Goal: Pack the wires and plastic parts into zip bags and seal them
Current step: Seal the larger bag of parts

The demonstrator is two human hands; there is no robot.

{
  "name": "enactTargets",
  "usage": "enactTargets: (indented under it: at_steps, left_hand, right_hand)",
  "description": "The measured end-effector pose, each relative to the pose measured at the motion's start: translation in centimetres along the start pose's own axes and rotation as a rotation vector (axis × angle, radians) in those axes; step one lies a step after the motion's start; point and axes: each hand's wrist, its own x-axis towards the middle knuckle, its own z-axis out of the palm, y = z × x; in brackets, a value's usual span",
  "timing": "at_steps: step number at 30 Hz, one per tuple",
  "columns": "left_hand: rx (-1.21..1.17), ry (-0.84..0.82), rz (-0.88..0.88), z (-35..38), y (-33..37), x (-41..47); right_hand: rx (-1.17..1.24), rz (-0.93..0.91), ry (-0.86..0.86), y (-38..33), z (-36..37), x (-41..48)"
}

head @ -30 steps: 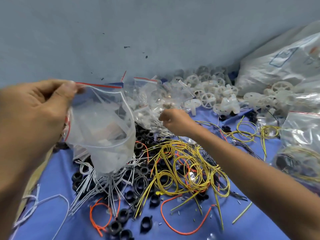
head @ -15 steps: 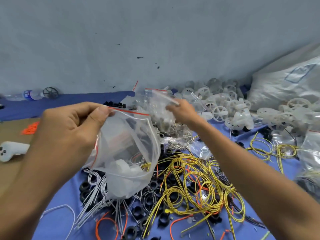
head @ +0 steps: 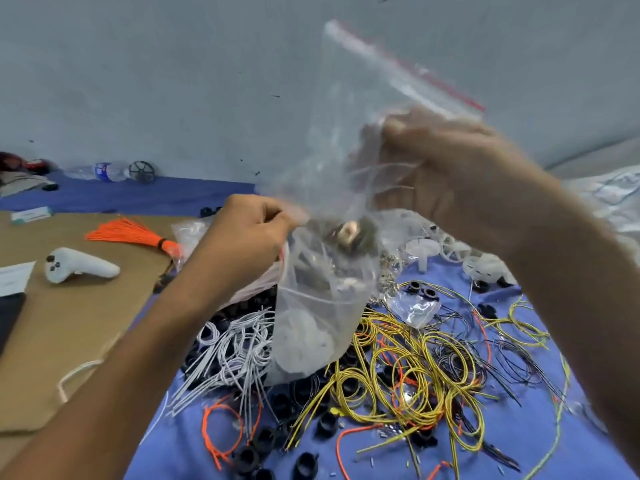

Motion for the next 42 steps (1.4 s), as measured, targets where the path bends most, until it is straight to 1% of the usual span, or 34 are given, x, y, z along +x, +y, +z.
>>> enactTargets:
  at_steps: [2,3,7,9,11,13,14,16,18,19,20,21,22,24,26,28,29,31,32,33,34,35,36,37,39,41,42]
  left_hand:
    - [-0.037,-0.034,-0.003,-0.4,-0.4,-0.1]
    - [-0.055,-0.045,-0.006,-0.6,-0.6,-0.2]
    - [-0.022,-0.016,0.008,-1.0,-1.0,-0.4]
    - [0.008,0.014,0.011,-0.9,-0.7,-0.4]
    - [0.045,0.002,0.015,-0.7,-0.3,-0.6]
    - [0.083,-0.055,0.034,-0.4,0.3,-1.0]
    - [0.108,-0.083,0.05,-0.2,0.7,-1.2]
    - [0.165,-0.122,0.095,0.1,1.6,-1.7]
    - [0.208,-0.172,0.135,0.4,2.3,-2.2]
    - [0.239,-0.191,0.152,0.5,2.5,-2.5]
    - [0.278,-0.2,0.168,0.7,2.6,-2.7]
    - [0.303,-0.196,0.173,0.8,2.6,-2.9]
    - [0.292,-0.18,0.158,0.7,2.4,-2.9]
    - [0.217,-0.126,0.119,0.2,1.8,-2.6]
    - [0.176,-0.091,0.105,-0.5,1.1,-2.2]
    - [0.13,-0.109,0.075,-1.2,0.6,-1.7]
    - [0.091,-0.129,0.059,-1.5,0.5,-1.6]
    - [0.02,-0.167,0.034,-1.9,0.5,-1.5]
    - [0.01,-0.181,0.023,-2.0,0.7,-1.6]
    - [0.028,-0.19,0.019,-2.2,0.9,-1.7]
    - [0.061,-0.201,0.023,-2.3,1.0,-2.0]
    - [0.098,-0.215,0.034,-2.5,1.1,-2.5]
    - [0.15,-0.227,0.058,-2.8,1.1,-3.4]
    - [0.218,-0.239,0.102,-3.3,1.0,-4.4]
    - [0.362,-0.299,0.231,-4.0,0.9,-7.0]
    - [0.5,-0.388,0.36,-4.3,0.6,-9.0]
    - [0.558,-0.404,0.418,-4.4,0.2,-9.4]
  right_hand:
    - [-0.164,0.014,0.046,0.7,0.8,-0.5]
    - [-0.207,0.025,0.055,0.9,0.9,-0.7]
    - [-0.214,0.046,0.115,1.5,0.6,-1.1]
    - [-0.305,0.018,0.068,2.2,1.2,-1.3]
    - [-0.573,-0.039,-0.043,3.2,2.0,-1.6]
    - [-0.949,-0.089,-0.191,4.2,3.1,-1.3]
    - [-1.144,-0.102,-0.291,4.7,3.7,-1.0]
    - [-1.495,-0.094,-0.563,6.2,5.3,-0.3]
    - [-1.743,0.006,-0.82,8.1,7.0,0.5]
    - [-1.826,0.077,-0.902,8.8,7.8,1.0]
    - [-1.866,0.147,-0.949,9.3,8.4,1.4]
    - [-1.881,0.19,-0.963,9.7,8.9,1.7]
    - [-1.872,0.198,-0.932,10.0,9.2,1.7]
    - [-1.847,0.159,-0.854,10.2,9.1,1.7]
    - [-1.809,0.132,-0.812,9.3,8.7,1.3]
    - [-1.735,0.06,-0.735,7.5,7.7,1.0]
    - [-1.709,-0.045,-0.644,6.5,7.0,1.0]
    - [-1.617,-0.263,-0.335,5.1,5.3,0.9]
    - [-1.598,-0.274,-0.187,5.1,4.4,0.7]
    - [-1.617,-0.183,-0.117,5.2,3.6,0.7]
    - [-1.637,-0.02,-0.125,5.6,2.8,0.7]
    - [-1.619,0.121,-0.174,6.2,2.2,0.7]
    - [-1.531,0.213,-0.206,6.9,1.7,0.8]
    - [-1.424,0.261,-0.183,7.4,1.2,1.0]
    - [-1.237,0.3,-0.102,8.0,0.2,1.1]
    - [-1.124,0.288,-0.06,8.2,-0.4,1.0]
    - [-1.1,0.282,-0.061,8.2,-0.5,0.9]
